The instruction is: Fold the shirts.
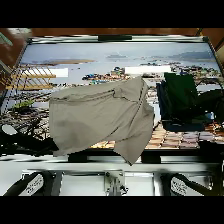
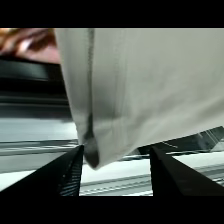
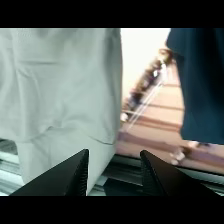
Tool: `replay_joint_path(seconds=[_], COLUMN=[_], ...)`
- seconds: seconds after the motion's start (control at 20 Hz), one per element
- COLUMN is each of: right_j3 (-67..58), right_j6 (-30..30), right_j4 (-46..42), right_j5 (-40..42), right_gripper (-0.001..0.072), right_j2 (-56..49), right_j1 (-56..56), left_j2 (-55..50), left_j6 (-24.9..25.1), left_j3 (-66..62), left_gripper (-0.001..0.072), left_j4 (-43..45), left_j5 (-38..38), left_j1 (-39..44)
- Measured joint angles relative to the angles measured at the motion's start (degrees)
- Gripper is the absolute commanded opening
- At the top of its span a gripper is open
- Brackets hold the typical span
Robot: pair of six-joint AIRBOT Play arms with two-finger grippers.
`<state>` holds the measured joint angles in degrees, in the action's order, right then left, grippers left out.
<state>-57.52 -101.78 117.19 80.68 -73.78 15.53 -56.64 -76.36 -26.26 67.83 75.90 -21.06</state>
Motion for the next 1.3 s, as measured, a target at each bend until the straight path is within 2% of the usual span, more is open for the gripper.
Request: replay_joint_path(seconds=[0.05, 0.1, 0.4, 0.65, 0.85, 1.05, 1.3], right_j3=[0.1, 0.1, 0.3, 0.3, 0.3, 2.1, 9.4], right_j6=[0.0, 0.0, 0.3, 1.5, 2.3, 2.9, 3.1], right_j4=[0.0, 0.1, 0.1, 0.1, -0.1, -2.1, -2.0], right_j5=[0.0, 0.0, -0.7, -0.6, 0.0, 1.5, -0.3], right_gripper=[0.0616, 0.0616, 0.0615, 0.0615, 0.0616, 0.0616, 0.0614], right_j2=[0.0, 0.0, 0.0, 0.0, 0.0, 0.0, 0.0], right_j1=[-0.8, -1.7, -5.6, -6.3, -6.4, -6.4, -7.2], left_j2=[-0.2, -0.3, -0.6, -2.2, -5.0, -7.4, -8.2], left_j6=[0.5, 1.3, 4.8, 5.8, 6.0, 6.6, 8.1], left_j3=[0.1, 0.2, -0.5, -0.5, -0.4, -0.2, -1.9], left_gripper=[0.0524, 0.0552, 0.0560, 0.0557, 0.0434, 0.0036, 0.0035], left_j4=[0.1, 0.3, 3.5, 3.9, 0.5, -2.4, -3.1], left_j5=[-0.7, -0.9, -2.1, -2.8, -2.9, -5.4, -7.5], left_j1=[0.0, 0.0, 0.0, 0.0, 0.0, 0.0, 0.1])
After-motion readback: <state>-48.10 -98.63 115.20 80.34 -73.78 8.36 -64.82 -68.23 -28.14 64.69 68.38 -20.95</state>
